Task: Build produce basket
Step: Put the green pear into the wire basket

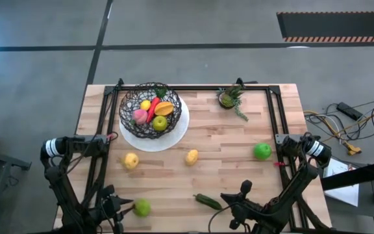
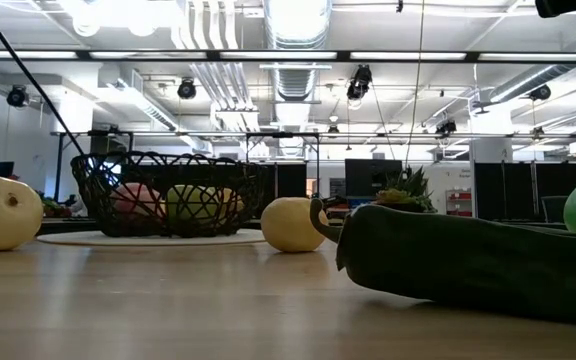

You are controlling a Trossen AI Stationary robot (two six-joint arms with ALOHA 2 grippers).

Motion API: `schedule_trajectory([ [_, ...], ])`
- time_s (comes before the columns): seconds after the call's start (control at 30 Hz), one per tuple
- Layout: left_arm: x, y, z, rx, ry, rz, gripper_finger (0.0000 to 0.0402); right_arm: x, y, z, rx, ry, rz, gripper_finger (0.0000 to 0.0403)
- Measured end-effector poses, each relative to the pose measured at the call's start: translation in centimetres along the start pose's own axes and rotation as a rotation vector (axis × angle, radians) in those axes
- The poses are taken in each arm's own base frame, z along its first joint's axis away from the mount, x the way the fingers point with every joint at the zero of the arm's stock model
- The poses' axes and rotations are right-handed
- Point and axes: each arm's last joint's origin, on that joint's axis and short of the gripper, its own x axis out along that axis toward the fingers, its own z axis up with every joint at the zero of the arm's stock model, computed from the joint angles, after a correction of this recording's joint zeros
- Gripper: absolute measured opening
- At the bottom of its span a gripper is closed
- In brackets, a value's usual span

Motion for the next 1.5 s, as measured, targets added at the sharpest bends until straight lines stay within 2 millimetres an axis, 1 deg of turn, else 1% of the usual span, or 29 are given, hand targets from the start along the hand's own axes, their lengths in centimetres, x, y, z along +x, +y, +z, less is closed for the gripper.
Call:
schedule_trajectory([
  [0.1,0.1,0.0,0.0,0.011,-0.003,0.001,0.007,0.0,0.0,0.0,0.0,0.0,0.0,0.0009],
  [0.23,0.2,-0.1,0.2,0.034,-0.015,-0.005,0.0015,0.0,0.0,0.0,0.001,0.0,0.0,0.0009],
  [0.33,0.3,-0.3,1.1,0.046,-0.077,-0.019,0.0007,0.0,0.0,0.0,0.002,-0.001,0.001,0.0009],
  [0.43,0.3,-0.6,3.3,0.081,-0.136,-0.026,0.0003,0.0,0.0,0.0,0.002,-0.001,0.001,0.0009],
  [0.5,0.8,-0.6,5.0,0.12,-0.157,-0.006,0.0002,0.0,0.0,0.0,0.002,-0.001,0.001,0.0009],
  [0.57,1.4,-0.4,7.1,0.154,-0.17,0.02,0.0002,0.0,0.0,0.0,0.002,-0.001,0.001,0.0009],
  [0.63,2.3,0.2,9.5,0.186,-0.184,0.065,0.0002,0.0,0.0,0.0,0.002,-0.001,0.001,0.0009],
  [0.73,3.8,1.9,13.5,0.237,-0.193,0.158,0.0002,0.0,0.0,0.0,0.001,-0.001,0.001,0.0009],
  [0.83,5.0,4.5,17.7,0.266,-0.196,0.263,0.0002,0.0,0.0,0.0,0.004,-0.002,0.002,0.0009],
  [0.97,5.6,9.9,22.1,0.214,-0.189,0.419,0.0001,0.0,0.0,0.0,0.006,-0.002,0.002,0.0009],
  [1.03,5.7,12.8,23.5,0.164,-0.166,0.48,0.0001,0.0,0.1,0.1,0.011,-0.004,0.004,0.0009],
  [1.07,5.7,14.3,23.9,0.142,-0.143,0.499,0.0001,0.0,0.1,0.1,0.012,-0.004,0.004,0.0009],
  [1.13,6.3,16.9,24.0,0.1,-0.084,0.528,0.0001,0.0,0.1,0.1,0.013,-0.004,0.004,0.0009],
  [1.2,7.1,19.2,23.3,0.049,-0.027,0.534,0.0001,0.0,0.1,0.1,0.017,-0.005,0.006,0.0009],
  [1.27,8.0,21.0,22.3,0.008,0.004,0.526,0.0001,0.0,0.1,0.1,0.019,-0.006,0.007,0.0009],
  [1.4,9.7,23.4,19.8,-0.07,-0.001,0.525,0.0001,0.0,0.1,0.1,0.021,-0.006,0.007,0.0009],
  [1.5,10.6,24.2,18.4,-0.112,-0.02,0.506,0.0001,0.0,0.1,0.1,0.021,-0.007,0.007,0.0009],
])
